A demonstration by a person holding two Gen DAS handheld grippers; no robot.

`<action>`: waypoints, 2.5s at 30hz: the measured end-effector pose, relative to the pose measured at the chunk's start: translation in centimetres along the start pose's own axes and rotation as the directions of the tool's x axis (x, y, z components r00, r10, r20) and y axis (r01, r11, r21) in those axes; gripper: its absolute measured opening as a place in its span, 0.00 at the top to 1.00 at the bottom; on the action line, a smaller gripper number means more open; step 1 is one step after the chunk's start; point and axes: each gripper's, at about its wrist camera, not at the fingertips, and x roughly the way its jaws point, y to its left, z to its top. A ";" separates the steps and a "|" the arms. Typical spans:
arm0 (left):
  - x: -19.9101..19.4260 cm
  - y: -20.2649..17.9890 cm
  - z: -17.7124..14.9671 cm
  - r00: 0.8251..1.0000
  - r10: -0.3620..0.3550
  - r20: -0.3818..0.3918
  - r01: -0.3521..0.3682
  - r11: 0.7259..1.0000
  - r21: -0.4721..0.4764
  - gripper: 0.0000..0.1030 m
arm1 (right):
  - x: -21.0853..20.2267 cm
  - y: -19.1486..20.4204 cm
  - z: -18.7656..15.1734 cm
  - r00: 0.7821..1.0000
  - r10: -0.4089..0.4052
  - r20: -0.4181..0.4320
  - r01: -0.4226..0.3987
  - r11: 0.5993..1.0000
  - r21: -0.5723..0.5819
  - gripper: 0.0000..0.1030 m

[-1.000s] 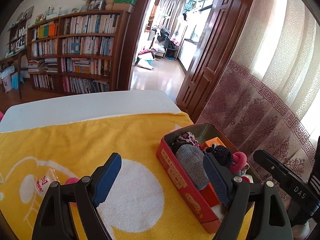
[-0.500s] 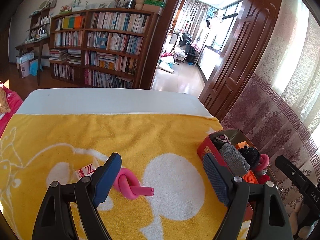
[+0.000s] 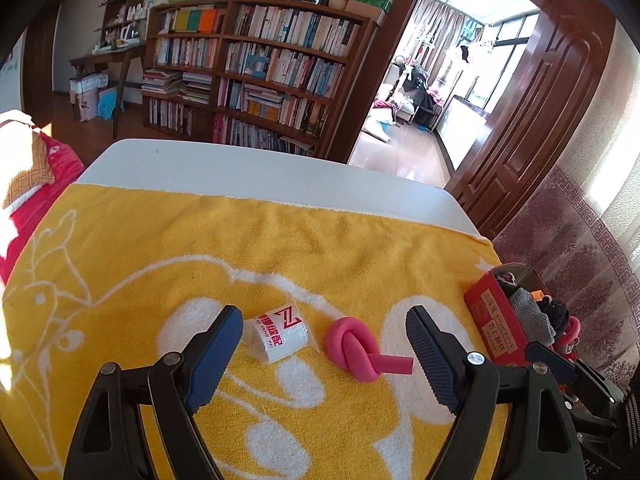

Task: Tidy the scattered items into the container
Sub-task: 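Withdraw both grippers to the white cup and second pink tube, then grasp the white printed cup with the left gripper while the right grasps the pink knotted tube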

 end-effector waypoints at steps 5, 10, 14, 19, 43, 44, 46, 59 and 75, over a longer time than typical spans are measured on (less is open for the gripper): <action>1.5 1.0 -0.4 0.999 0.016 -0.035 -0.017 0.999 -0.027 0.17 | 1.6 0.9 -0.4 0.999 0.011 -0.036 -0.012 1.000 -0.022 0.44; 3.6 1.8 -0.4 0.996 0.045 -0.077 -0.050 0.997 -0.064 0.17 | 2.7 1.1 -0.7 0.998 0.016 -0.066 -0.017 1.000 -0.026 0.44; 5.1 2.2 -0.2 0.993 0.060 -0.099 -0.069 0.994 -0.084 0.17 | 3.7 1.3 -0.6 0.996 0.019 -0.085 -0.021 0.999 -0.028 0.44; 6.8 2.2 -0.2 0.989 0.075 -0.129 -0.087 0.993 -0.084 0.17 | 4.5 1.7 -0.6 0.995 0.027 -0.099 -0.032 0.999 -0.041 0.44; 9.0 3.4 -0.4 0.987 0.127 -0.099 -0.131 0.991 -0.035 0.50 | 7.4 2.1 -0.7 0.988 0.044 -0.146 -0.054 0.996 -0.071 0.38; 8.9 3.5 -0.4 0.988 0.121 -0.096 -0.125 0.991 -0.039 0.51 | 7.7 2.2 -0.7 0.987 0.044 -0.153 -0.055 0.996 -0.070 0.38; 8.7 3.9 -0.4 0.990 0.116 -0.085 -0.120 0.992 -0.046 0.51 | 8.3 2.2 -0.6 0.984 0.056 -0.171 -0.067 0.996 -0.060 0.38; 7.4 4.9 0.5 0.993 0.109 -0.039 -0.111 0.991 -0.069 0.51 | 12.4 3.5 -0.3 0.972 0.038 -0.232 -0.064 0.992 -0.106 0.38; 7.9 4.6 0.1 0.994 0.100 -0.045 -0.103 0.992 -0.068 0.51 | 14.3 4.8 -1.0 0.972 -0.053 -0.230 0.009 0.982 -0.187 0.51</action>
